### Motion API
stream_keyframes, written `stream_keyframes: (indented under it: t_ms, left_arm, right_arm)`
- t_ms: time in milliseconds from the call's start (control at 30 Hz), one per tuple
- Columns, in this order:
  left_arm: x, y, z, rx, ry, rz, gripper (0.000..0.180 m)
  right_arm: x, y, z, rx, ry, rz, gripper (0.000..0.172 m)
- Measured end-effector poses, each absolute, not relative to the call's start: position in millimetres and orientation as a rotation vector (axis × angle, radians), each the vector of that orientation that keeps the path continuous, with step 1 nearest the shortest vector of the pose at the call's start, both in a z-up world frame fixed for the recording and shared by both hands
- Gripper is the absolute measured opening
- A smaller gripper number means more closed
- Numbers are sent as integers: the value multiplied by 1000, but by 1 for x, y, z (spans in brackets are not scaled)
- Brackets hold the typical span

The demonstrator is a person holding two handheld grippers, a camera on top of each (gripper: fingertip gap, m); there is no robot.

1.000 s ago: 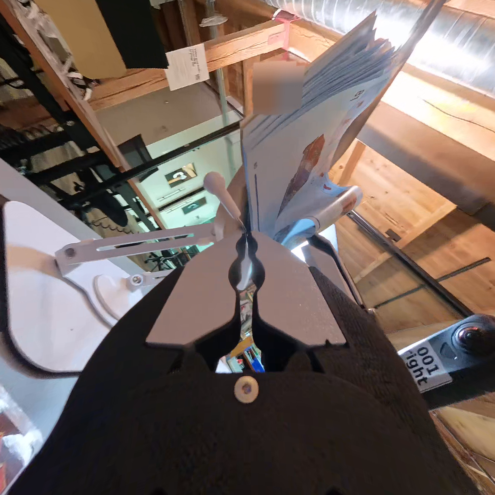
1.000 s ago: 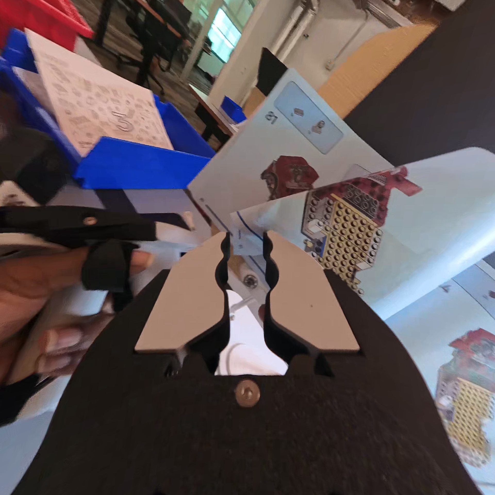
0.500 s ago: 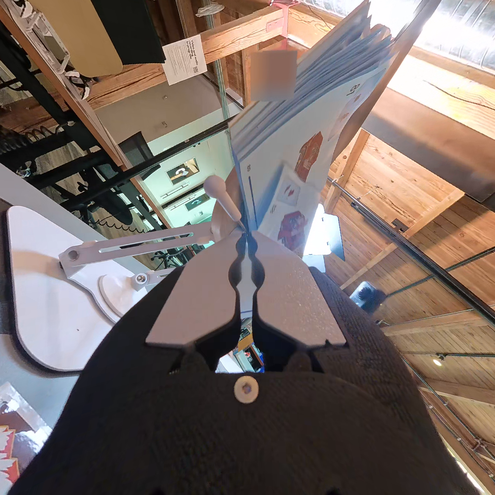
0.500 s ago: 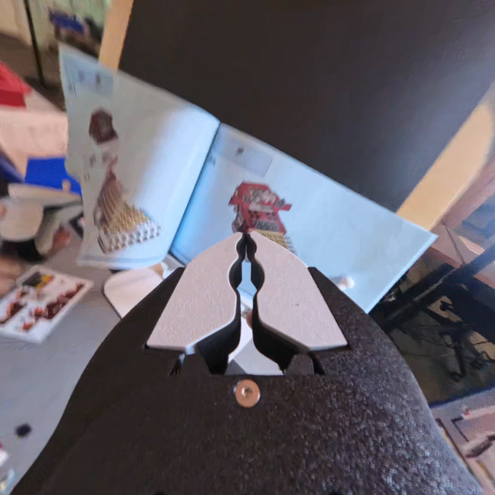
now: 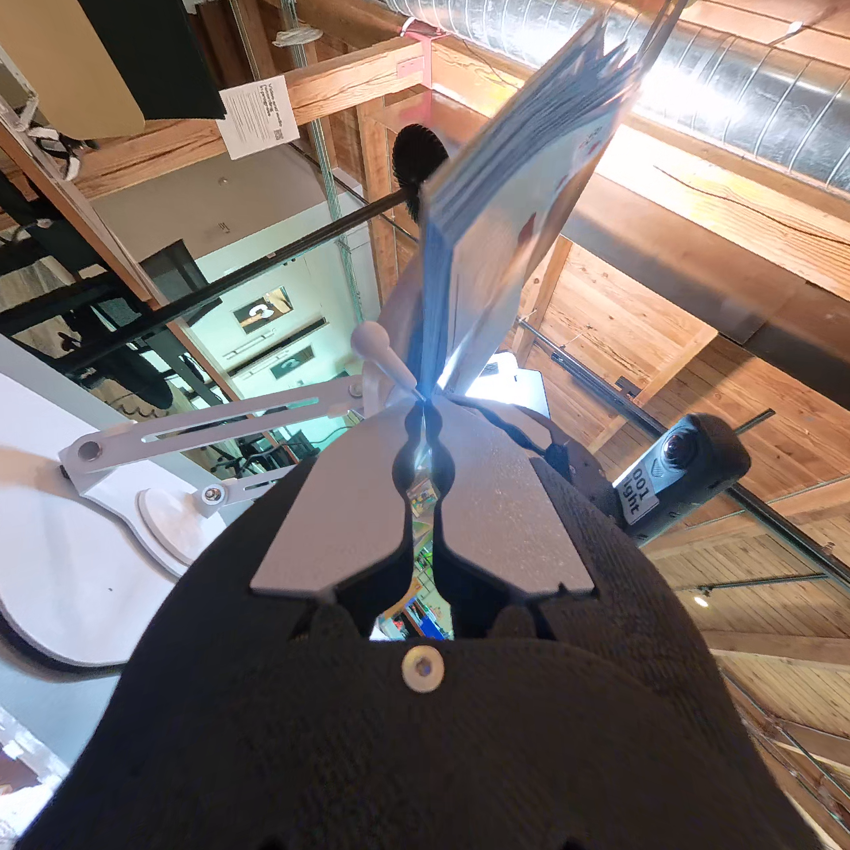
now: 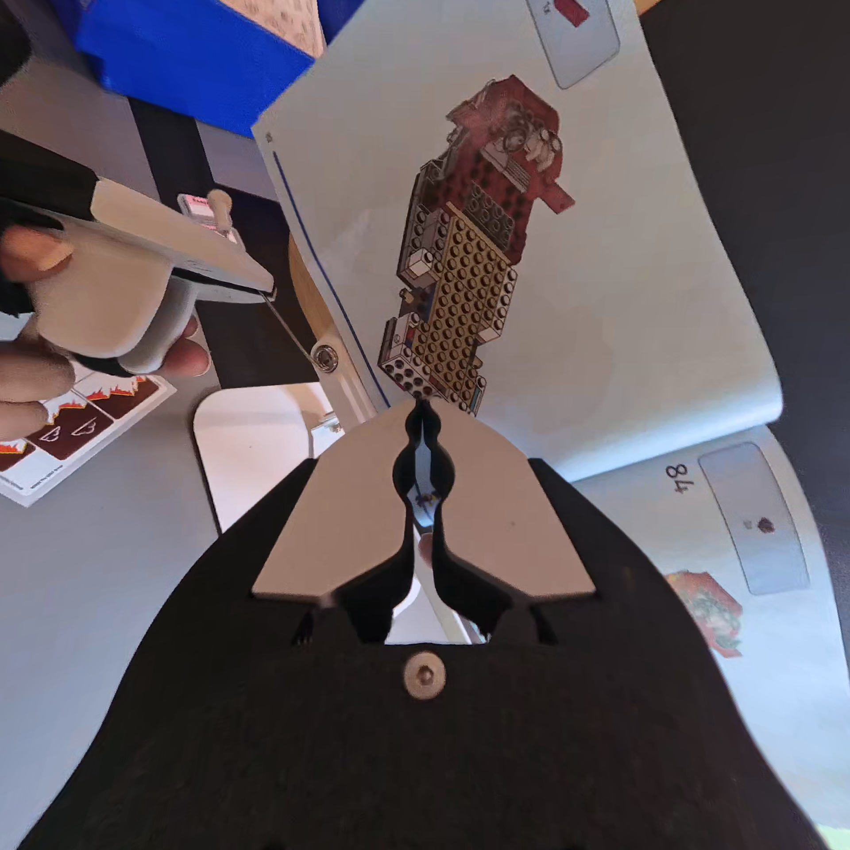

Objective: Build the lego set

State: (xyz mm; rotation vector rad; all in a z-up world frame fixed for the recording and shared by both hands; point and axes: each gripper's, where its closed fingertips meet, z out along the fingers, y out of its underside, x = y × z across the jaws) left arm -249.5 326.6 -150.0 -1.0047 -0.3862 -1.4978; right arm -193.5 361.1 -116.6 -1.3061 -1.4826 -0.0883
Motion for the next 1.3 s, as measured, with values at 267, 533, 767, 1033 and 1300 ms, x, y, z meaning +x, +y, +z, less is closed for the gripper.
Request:
stream_keyframes:
  t_ms: [267,533,767,1033,1300]
  left_arm:
    - [-245,327,-122,-1278,-162,-883,1]
    - [-219,345,-104,-1544,250,-256,1]
    - [-206,354,-106,-1602,400,-64,1]
    - [-191,353,-111,-1593,627,182,1]
    - [-181,356,-120,-1599,916,429,1]
  right_arm:
    - [-201,364,-124,-1314,-1487,-148,0]
    - [-203,363,-125,-1314,-1469,-95,0]
    - [-190,344,-103,-1309,-1348,230,0]
    - [-162,368,-97,-1395,-1220,291,0]
    - [-166,360,-112,-1399,-1266,302,0]
